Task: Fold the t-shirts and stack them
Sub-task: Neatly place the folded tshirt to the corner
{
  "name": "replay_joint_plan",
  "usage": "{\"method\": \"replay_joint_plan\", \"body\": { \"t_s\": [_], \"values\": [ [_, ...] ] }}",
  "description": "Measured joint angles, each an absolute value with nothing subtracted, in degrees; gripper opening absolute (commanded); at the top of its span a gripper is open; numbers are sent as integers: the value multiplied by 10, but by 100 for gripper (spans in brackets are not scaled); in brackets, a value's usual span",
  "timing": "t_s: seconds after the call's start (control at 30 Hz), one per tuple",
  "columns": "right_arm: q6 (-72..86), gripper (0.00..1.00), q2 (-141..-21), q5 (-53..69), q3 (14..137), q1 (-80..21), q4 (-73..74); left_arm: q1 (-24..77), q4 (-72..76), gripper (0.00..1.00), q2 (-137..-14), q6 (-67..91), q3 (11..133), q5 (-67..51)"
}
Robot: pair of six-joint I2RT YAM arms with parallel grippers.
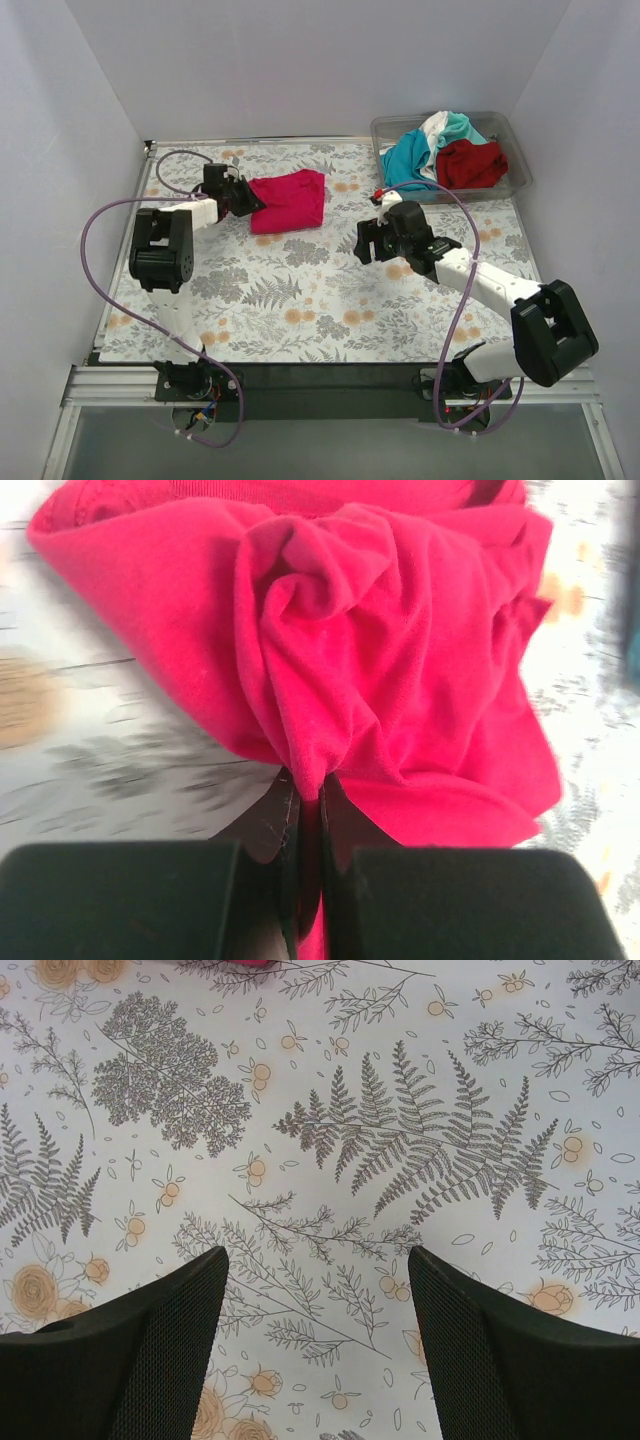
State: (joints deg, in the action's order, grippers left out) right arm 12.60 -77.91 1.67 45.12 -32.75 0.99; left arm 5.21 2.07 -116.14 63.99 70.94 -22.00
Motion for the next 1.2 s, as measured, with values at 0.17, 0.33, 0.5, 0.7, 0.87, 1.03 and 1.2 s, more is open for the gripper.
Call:
{"method": "replay_joint_plan", "body": {
  "t_s": [0.17, 0.33, 0.5, 0.7, 0.87, 1.03, 1.2],
  "values": [
    [118, 66, -798, 26, 462, -328, 5, -10, -24, 0, -1161, 598, 712, -221],
    [116, 66, -814, 44, 472, -328, -11, -68, -63, 0, -1177, 555, 754, -223],
    [108, 66, -826, 51, 475, -328, -18, -112, -93, 0, -1213, 510, 818, -221],
    [99, 67, -831, 64, 484, -328, -20, -166, -109, 0, -1251, 484, 862, -234],
    [92, 67, -849, 75, 503, -328, -28, -188, -107, 0, -1267, 460, 891, -201],
    [87, 67, -871, 86, 512, -328, -33, -196, -80, 0, -1279, 445, 903, -173],
    [86, 67, -882, 96, 512, -327, -33, -207, -39, 0, -1291, 435, 909, -157]
  ]
}}
